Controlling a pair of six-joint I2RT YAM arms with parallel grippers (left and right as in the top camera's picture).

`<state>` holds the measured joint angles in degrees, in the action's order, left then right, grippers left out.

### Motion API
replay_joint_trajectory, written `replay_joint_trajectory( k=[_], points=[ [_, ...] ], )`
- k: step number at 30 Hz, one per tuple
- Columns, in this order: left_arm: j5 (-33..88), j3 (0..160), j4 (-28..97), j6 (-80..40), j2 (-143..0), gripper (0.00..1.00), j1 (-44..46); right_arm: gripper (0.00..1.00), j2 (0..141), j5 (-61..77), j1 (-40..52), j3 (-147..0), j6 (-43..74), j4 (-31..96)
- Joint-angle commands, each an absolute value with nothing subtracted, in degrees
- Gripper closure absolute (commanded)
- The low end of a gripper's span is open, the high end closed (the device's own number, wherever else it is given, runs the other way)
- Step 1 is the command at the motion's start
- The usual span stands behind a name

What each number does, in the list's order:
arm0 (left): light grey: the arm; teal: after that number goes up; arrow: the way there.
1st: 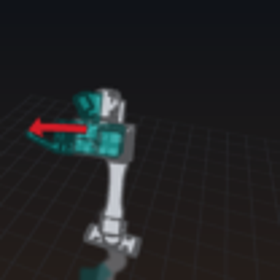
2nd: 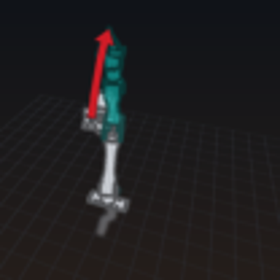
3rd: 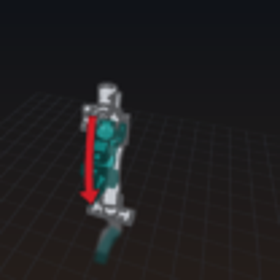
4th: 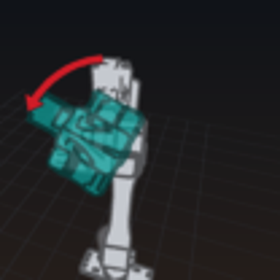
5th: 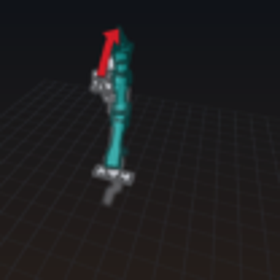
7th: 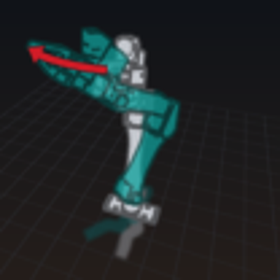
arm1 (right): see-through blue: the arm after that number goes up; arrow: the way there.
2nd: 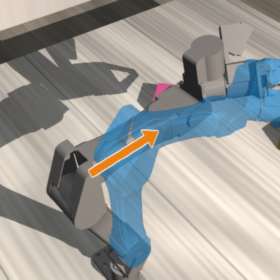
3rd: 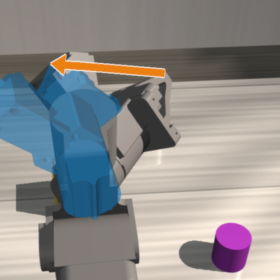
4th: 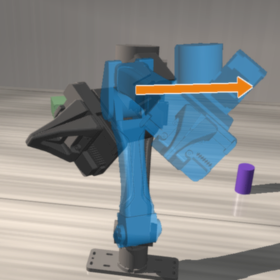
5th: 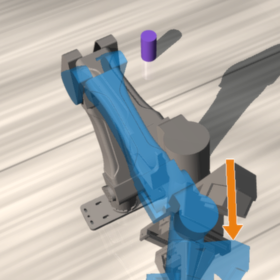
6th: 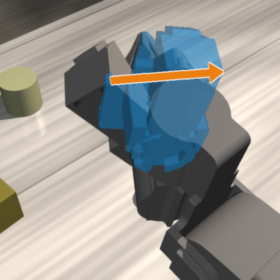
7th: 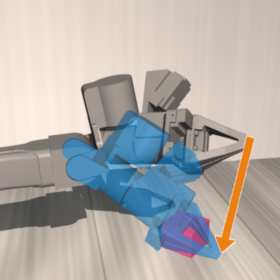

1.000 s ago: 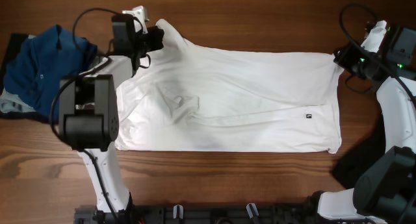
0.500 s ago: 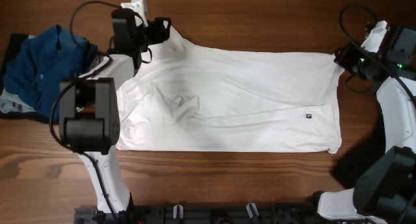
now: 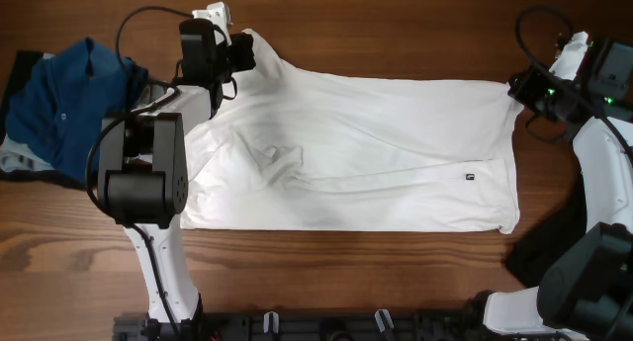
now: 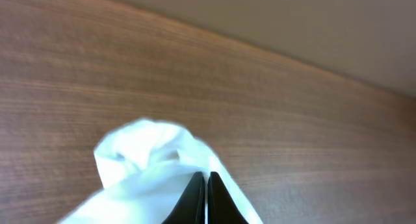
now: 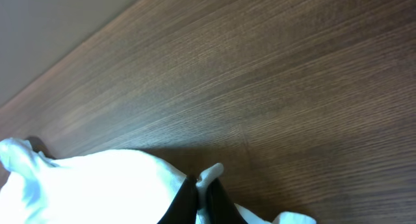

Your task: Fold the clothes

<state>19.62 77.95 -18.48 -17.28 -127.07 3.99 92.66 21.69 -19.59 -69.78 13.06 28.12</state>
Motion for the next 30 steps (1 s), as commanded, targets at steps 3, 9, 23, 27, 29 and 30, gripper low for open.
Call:
replay_joint_trajectory(
  k=[3,9,23,27,29,30],
  points=[
    [21.6,78.1,-8.9,-16.9,-118.2,0.96,1.4,0.96,92.4,12.8,-19.5,-69.7,9.0,27.5],
    [21.6,78.1,-0.3,-16.9,-114.5,0.95,-1.1,0.96,92.4,13.1,-19.5,-69.7,9.0,27.7],
    [19.8,78.1,-13.8,-10.7,-123.6,0.35,3.3,0.96,92.4,16.5,-19.5,-69.7,9.0,27.7],
    [17.8,78.1,-17.1,-10.7,-126.3,0.32,3.3,0.96,92.4,16.6,-19.5,-69.7,9.0,27.7],
    [15.9,78.1,-18.3,-10.7,-127.3,0.29,3.4,0.96,92.4,16.5,-19.5,-69.7,9.0,27.9],
    [15.8,78.1,-18.9,-10.7,-127.6,0.28,3.4,0.96,92.4,16.5,-19.5,-69.7,9.0,28.0]
  ],
)
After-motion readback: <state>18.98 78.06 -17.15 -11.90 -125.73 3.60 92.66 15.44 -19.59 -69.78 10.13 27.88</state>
